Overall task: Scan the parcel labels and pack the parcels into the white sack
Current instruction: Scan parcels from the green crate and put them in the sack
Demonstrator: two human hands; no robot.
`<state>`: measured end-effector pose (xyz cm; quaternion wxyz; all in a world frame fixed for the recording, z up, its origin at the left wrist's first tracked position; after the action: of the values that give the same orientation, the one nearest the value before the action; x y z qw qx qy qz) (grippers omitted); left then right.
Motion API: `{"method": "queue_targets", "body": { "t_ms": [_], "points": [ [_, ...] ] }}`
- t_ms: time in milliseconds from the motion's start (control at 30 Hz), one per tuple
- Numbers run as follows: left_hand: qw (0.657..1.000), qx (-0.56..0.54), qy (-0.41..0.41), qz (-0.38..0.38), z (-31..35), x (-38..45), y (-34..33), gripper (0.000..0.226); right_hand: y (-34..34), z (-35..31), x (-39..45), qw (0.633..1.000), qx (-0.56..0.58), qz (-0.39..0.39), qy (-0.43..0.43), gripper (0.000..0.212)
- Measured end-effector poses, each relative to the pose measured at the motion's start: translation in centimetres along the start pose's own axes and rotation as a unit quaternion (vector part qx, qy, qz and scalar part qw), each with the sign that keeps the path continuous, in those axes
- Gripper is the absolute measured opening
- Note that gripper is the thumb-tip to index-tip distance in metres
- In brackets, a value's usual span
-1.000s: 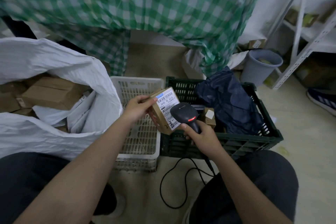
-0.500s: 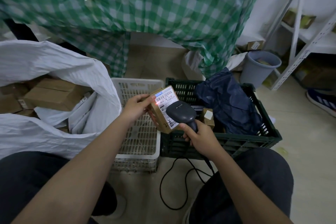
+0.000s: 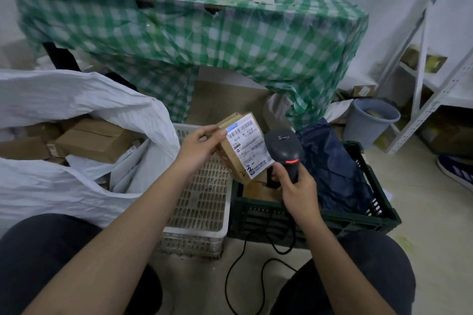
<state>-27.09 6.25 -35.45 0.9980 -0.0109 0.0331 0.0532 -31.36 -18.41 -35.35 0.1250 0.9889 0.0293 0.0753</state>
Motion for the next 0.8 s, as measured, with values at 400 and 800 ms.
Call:
{"method": "queue_targets", "body": {
  "t_ms": [400,800],
  "points": [
    [0.962,0.066,-0.158,0.212,11.5,-6.5,15.0,0.038,-11.0,-6.8,6.7,0.993,0.107,-0.039,0.008,0.013],
    [0.88,0.405,0.036,0.246,7.3,-5.5,28.3,0.068,-18.3,-5.5,8.7,0.993,0.077,-0.088,-0.022,0.019]
  ]
}}
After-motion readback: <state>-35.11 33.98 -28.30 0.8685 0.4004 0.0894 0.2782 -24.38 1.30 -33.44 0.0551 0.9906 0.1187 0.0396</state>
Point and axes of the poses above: each hand's wrist, its own x-axis towards the middle knuckle, its own y-axis out of the back of the hand, z = x × y, the point moved 6 cm from there along x, towards the middle knuckle, and after that the axes turned 7 degrees about -z, right-handed, at the moved point
